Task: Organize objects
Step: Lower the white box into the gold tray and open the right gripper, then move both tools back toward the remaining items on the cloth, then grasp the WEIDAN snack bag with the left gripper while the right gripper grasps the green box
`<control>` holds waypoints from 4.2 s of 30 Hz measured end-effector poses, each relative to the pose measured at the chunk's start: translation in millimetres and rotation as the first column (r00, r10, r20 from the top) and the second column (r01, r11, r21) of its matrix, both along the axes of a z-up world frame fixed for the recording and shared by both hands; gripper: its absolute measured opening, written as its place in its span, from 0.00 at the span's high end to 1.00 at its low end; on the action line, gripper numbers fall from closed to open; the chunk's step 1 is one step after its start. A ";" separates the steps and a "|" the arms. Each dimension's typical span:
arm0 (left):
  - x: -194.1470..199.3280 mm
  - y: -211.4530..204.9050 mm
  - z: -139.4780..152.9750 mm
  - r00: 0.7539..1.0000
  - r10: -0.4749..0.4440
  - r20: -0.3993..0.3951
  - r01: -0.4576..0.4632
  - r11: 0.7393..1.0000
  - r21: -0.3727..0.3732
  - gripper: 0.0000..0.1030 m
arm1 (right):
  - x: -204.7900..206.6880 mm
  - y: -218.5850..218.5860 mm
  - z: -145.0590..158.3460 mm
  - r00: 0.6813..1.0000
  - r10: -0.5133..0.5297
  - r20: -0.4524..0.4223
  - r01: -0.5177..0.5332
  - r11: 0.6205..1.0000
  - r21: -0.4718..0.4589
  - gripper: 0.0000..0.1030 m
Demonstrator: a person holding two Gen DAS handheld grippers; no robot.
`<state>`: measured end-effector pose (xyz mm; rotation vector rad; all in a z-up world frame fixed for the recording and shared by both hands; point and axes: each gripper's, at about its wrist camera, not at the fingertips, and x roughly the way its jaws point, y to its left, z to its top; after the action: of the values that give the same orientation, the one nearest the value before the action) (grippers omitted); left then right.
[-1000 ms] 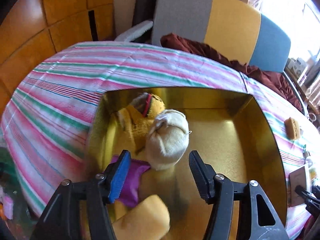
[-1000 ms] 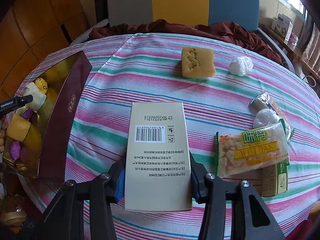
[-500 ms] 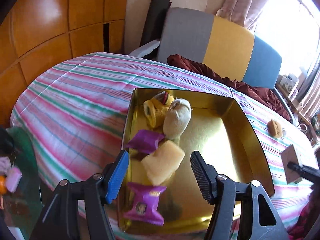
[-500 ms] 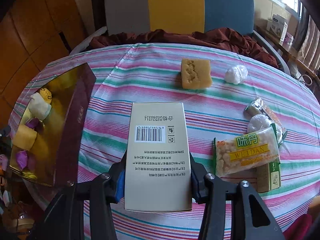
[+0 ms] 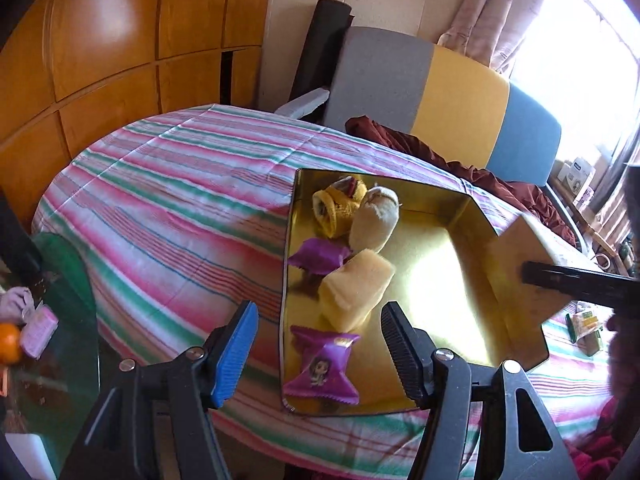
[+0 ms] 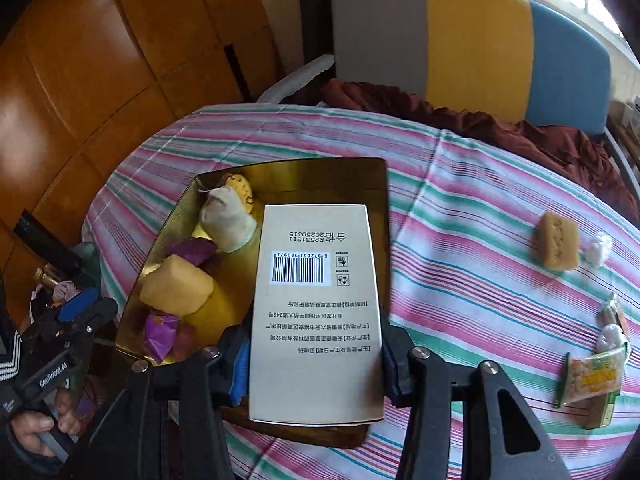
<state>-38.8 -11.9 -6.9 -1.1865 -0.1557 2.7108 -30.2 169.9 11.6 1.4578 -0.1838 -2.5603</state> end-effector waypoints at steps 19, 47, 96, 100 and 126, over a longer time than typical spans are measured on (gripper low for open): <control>6.3 -25.3 -14.4 0.999 0.029 0.026 -0.030 0.999 0.028 0.37 | -62.9 -84.6 -72.2 0.971 -0.015 0.237 0.055 0.985 -0.164 0.28; 26.0 45.2 11.0 0.990 -0.130 -0.049 0.126 0.989 -0.077 0.35 | 30.3 31.6 -12.0 0.993 -0.112 -0.048 0.114 0.993 0.034 0.26; 48.3 310.1 -13.0 0.740 -0.671 0.040 0.668 0.727 -0.160 0.29 | 138.0 357.3 -42.7 0.592 -0.804 0.052 0.805 0.588 -0.071 0.26; 49.7 336.5 -18.3 0.694 -0.718 0.042 0.713 0.678 -0.177 0.27 | 142.8 364.0 -43.6 0.568 -0.821 0.066 0.823 0.562 -0.084 0.26; 30.6 484.2 -45.0 0.404 -0.911 0.081 0.907 0.386 -0.170 0.16 | 148.9 380.9 -53.7 0.548 -0.823 0.147 0.832 0.520 -0.194 0.26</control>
<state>-8.2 472.3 -51.9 -0.8509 0.6213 1.7151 118.7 550.8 -42.1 1.5434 -1.5078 -2.9890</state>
